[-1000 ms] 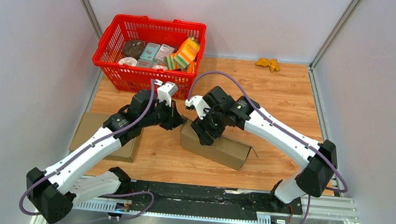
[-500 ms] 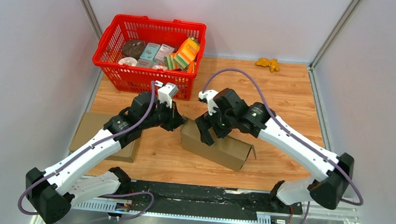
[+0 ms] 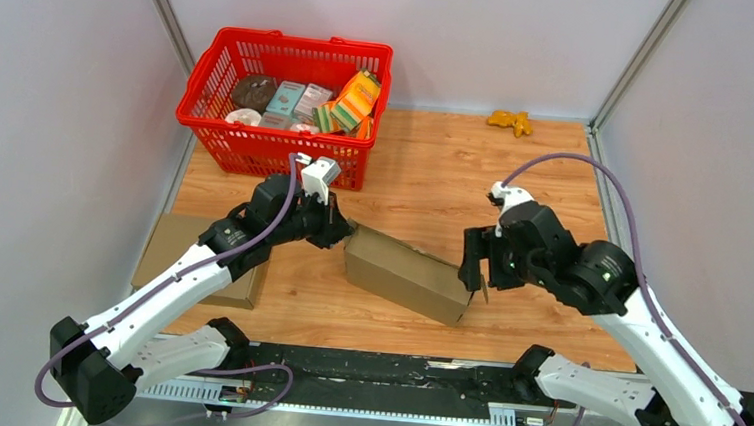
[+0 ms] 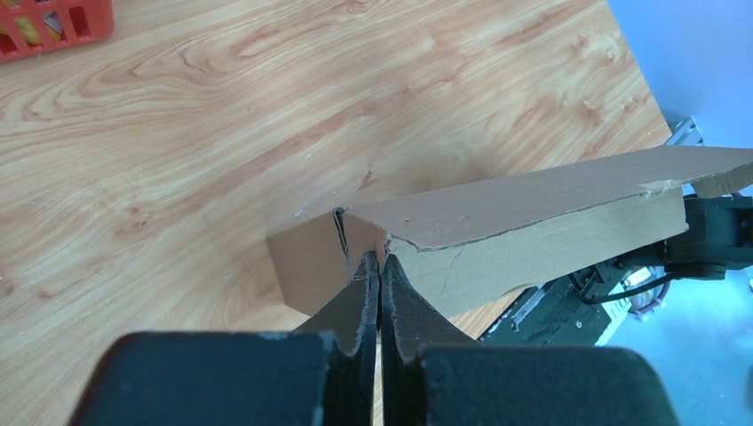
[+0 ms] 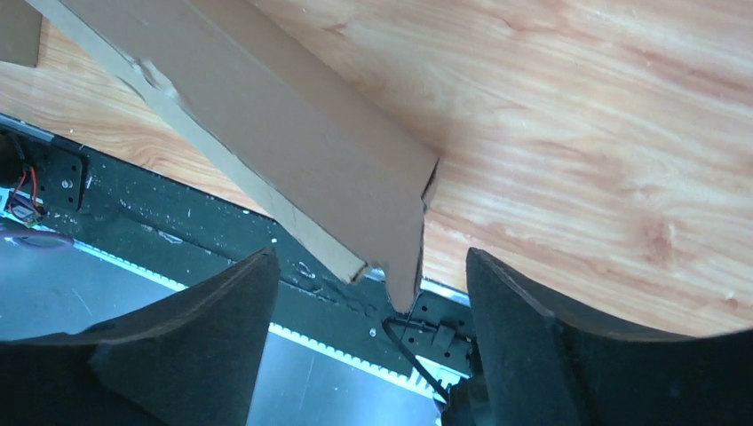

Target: Fold the paper box

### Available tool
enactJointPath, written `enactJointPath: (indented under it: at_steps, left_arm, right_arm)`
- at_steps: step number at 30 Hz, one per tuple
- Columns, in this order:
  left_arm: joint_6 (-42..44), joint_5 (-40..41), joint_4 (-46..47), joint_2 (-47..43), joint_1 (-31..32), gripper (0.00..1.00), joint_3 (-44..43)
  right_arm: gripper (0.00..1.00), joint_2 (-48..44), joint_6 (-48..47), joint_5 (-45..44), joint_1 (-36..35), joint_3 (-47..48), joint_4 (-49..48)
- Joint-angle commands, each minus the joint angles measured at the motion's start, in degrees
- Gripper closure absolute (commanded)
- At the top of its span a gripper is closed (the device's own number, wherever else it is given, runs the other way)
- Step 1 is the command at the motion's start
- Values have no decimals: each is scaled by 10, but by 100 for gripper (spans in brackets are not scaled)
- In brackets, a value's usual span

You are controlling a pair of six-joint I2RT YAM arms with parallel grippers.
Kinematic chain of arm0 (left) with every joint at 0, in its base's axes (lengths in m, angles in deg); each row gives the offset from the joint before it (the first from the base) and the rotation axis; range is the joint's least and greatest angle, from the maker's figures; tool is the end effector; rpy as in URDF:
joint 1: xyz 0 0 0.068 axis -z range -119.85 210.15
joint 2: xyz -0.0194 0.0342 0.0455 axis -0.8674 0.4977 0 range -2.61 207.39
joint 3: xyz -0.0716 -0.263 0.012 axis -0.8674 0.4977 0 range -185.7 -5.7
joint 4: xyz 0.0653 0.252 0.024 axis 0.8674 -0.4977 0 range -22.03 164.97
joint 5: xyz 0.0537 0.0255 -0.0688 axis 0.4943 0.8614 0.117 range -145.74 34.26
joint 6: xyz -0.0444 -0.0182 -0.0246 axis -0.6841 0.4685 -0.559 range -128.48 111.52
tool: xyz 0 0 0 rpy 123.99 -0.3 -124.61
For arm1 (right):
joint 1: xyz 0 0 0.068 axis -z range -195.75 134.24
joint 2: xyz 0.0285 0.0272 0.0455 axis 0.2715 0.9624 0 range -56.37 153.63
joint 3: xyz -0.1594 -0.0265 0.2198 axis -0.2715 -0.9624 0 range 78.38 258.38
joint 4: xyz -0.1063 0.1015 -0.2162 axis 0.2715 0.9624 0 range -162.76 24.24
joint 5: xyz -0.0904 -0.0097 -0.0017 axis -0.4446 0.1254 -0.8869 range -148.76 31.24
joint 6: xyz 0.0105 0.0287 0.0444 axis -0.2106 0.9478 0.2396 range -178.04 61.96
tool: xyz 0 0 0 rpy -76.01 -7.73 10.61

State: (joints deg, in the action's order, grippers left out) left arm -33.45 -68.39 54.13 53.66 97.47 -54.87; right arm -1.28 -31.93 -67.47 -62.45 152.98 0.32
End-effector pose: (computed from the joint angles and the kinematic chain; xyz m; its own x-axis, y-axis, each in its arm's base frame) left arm 0.1702 -0.1396 0.3113 -0.6524 -0.0207 -0.7576 0.5183 0.7171 -0.4660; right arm 0.1031 0.1017 0.3804 -0.7849 -0.1987 -0.5869 -0.3478 0.9252 0.1518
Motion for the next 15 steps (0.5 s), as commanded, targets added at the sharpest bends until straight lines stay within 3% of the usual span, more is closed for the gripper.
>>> enactJointPath:
  at_steps: [1,4,9,13,15]
  left_arm:
    - [15,-9,-69,16,7,100,2]
    - [13,-10,-71,14,7,100,1]
    - [12,-14,-75,16,8,100,-4]
    - [11,-19,-72,16,7,100,-3]
    - [9,-22,-70,17,8,100,-4]
  right_arm:
    - [26,-47,46,-2,-1,-18,74]
    - [39,-69,47,46,-1,-57,36]
    - [51,-64,35,70,-1,-92,22]
    - [76,-67,34,70,-1,-96,-6]
    - [83,-64,39,78,-1,-92,-28]
